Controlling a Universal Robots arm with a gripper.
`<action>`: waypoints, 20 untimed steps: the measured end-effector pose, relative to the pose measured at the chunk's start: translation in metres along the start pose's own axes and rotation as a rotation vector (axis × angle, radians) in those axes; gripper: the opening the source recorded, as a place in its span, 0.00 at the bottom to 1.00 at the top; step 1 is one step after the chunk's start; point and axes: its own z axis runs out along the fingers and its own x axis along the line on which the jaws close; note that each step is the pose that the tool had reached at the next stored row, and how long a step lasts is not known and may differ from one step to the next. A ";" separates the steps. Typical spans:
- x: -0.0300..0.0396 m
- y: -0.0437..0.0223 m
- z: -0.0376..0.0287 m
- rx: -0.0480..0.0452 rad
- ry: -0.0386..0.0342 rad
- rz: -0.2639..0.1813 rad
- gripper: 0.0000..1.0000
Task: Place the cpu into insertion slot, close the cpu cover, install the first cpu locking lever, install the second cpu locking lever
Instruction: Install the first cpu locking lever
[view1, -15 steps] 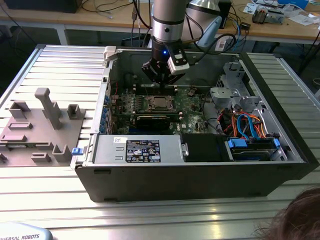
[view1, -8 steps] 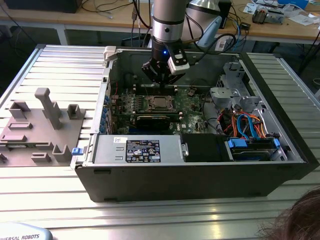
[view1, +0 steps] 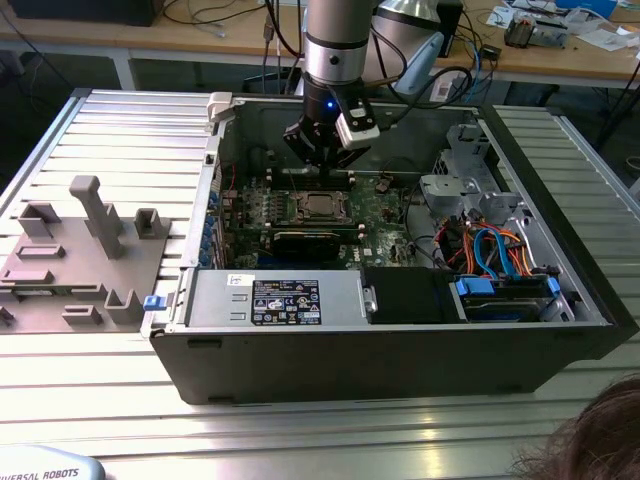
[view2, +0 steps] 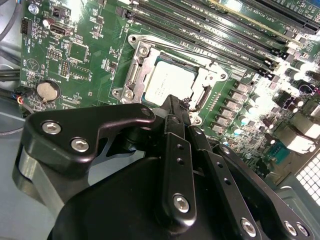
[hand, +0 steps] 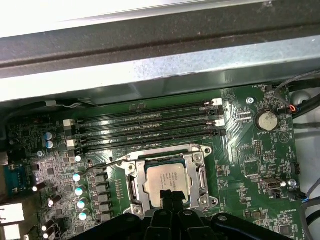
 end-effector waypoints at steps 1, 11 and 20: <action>0.0000 0.0000 0.0000 0.0000 0.0000 -0.001 0.11; 0.0000 0.0000 0.0000 -0.0001 -0.0005 -0.016 0.11; 0.0000 0.0000 0.0000 -0.0003 -0.0007 -0.026 0.11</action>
